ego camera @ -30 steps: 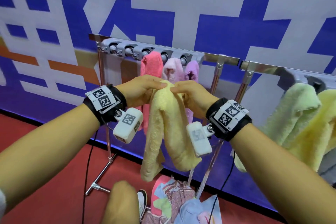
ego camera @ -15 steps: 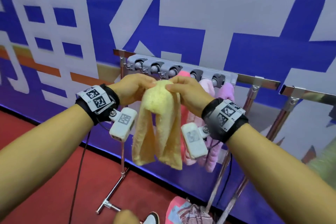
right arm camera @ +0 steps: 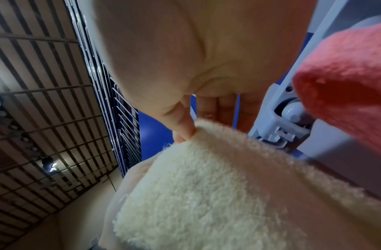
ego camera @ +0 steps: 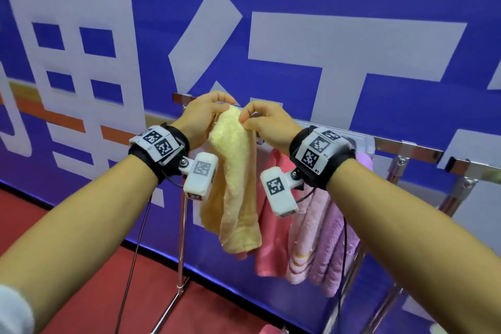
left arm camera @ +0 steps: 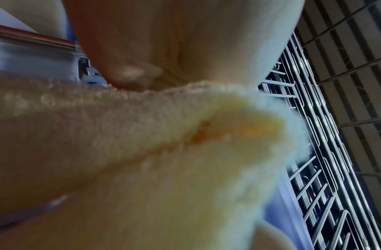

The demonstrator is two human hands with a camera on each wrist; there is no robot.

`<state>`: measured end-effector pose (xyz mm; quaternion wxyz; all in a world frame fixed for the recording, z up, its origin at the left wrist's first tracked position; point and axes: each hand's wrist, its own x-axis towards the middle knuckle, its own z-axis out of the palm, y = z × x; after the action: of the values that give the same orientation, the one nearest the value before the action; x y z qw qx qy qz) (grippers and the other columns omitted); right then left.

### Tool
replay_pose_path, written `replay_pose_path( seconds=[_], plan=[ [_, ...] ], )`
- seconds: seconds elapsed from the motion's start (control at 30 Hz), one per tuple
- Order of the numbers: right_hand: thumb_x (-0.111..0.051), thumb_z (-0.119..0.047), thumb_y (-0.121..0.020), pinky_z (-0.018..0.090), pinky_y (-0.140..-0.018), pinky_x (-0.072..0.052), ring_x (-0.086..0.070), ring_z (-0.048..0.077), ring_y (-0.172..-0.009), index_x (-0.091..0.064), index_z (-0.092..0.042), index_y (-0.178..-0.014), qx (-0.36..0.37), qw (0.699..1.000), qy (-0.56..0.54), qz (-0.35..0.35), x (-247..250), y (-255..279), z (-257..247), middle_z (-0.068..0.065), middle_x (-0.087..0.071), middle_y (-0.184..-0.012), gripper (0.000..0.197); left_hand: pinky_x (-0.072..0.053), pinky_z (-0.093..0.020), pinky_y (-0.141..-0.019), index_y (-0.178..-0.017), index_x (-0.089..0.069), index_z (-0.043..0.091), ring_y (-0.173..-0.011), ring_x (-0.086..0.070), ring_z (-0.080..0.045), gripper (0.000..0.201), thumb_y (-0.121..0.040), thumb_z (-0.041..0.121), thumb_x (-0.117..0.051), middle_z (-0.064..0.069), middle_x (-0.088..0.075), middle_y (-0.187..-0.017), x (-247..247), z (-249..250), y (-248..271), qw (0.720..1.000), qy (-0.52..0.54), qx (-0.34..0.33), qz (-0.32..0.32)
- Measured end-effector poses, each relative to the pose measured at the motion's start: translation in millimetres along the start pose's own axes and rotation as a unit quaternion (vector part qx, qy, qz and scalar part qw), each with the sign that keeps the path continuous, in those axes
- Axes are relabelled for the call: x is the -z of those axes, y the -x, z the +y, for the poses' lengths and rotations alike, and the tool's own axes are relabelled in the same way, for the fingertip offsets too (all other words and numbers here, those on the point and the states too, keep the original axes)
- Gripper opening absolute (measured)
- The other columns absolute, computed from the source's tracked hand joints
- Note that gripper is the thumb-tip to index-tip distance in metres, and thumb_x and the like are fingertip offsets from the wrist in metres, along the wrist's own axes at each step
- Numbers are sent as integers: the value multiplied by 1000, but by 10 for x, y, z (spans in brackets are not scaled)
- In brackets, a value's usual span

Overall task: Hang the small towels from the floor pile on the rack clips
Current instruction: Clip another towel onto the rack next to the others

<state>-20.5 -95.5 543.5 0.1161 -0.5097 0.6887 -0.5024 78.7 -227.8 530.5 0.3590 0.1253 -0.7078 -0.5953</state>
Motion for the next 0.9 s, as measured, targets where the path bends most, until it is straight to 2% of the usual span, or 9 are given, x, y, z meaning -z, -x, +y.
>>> replay_pose_path(
  seconds=[0.07,0.2,0.33,0.47,0.57,0.63,0.7,0.77,0.9],
  plan=[
    [-54,7,-86,17,-55,-43,-50,1,-53,-64,-12,-81,5,999,36,-5,45,-79,-19,-1,-57,-75,23,-44,-20,-51,-90,-63,15,-54,-53,-7,21,-95,1,-48,-2,-60,-72,-12,-36,-112,1000,-8,-7,2],
    [-53,7,-86,28,-71,-46,-54,13,-78,-68,-16,-78,-8,999,50,13,168,-211,75,1,-60,-86,28,-43,-25,-55,-88,-65,18,-60,-52,-12,24,-96,5,-48,-3,-60,-76,-78,-146,-332,1000,-10,-13,-7],
    [-48,8,-86,18,-53,-41,-47,9,-57,-67,-15,-82,-21,997,70,38,265,-270,205,0,-57,-78,30,-41,-18,-47,-89,-63,16,-49,-51,-4,25,-98,2,-44,-2,-57,-70,-265,-231,-503,1000,-5,-19,-9],
    [-45,6,-86,17,-49,-39,-45,5,-47,-63,-21,-79,-42,988,143,35,303,-305,372,-6,-54,-69,33,-37,-22,-55,-80,-61,19,-58,-46,-9,32,-94,-4,-44,0,-55,-72,-426,-424,-644,995,-92,-45,-21],
    [-45,-5,-81,31,-72,-50,-60,14,-67,-62,-31,-76,-70,965,253,18,221,-348,498,-10,-58,-72,31,-36,-19,-53,-80,-64,19,-53,-46,-1,29,-91,-2,-46,6,-57,-68,-446,-600,-620,982,-173,-62,-40],
    [-46,-11,-83,38,-90,-41,-58,18,-84,-60,-31,-77,-78,940,332,30,198,-354,519,-12,-60,-81,25,-34,-15,-49,-88,-66,16,-46,-42,3,27,-90,-1,-46,10,-54,-61,-434,-650,-599,976,-196,-85,-39],
    [-44,-14,-88,37,-88,-28,-50,15,-89,-59,-31,-84,-72,918,388,38,213,-350,529,-13,-57,-88,23,-32,-14,-47,-98,-66,11,-43,-38,0,27,-88,-5,-46,11,-51,-58,-404,-654,-575,978,-179,-99,-37],
    [-42,-14,-88,40,-89,-22,-50,16,-95,-57,-31,-88,-72,898,433,11,210,-331,536,-13,-56,-91,23,-37,-16,-53,-98,-66,10,-50,-43,-5,24,-88,-5,-50,7,-60,-70,-363,-659,-538,980,-163,-111,-25],
    [-48,-22,-85,49,-98,-26,-46,23,-113,-65,-31,-98,-69,852,519,-24,128,-258,547,-4,-54,-111,24,-50,-21,-84,-94,-67,16,-90,-63,-11,16,-90,4,-58,1,-67,-98,-303,-760,-380,970,-186,-154,9]
  ],
)
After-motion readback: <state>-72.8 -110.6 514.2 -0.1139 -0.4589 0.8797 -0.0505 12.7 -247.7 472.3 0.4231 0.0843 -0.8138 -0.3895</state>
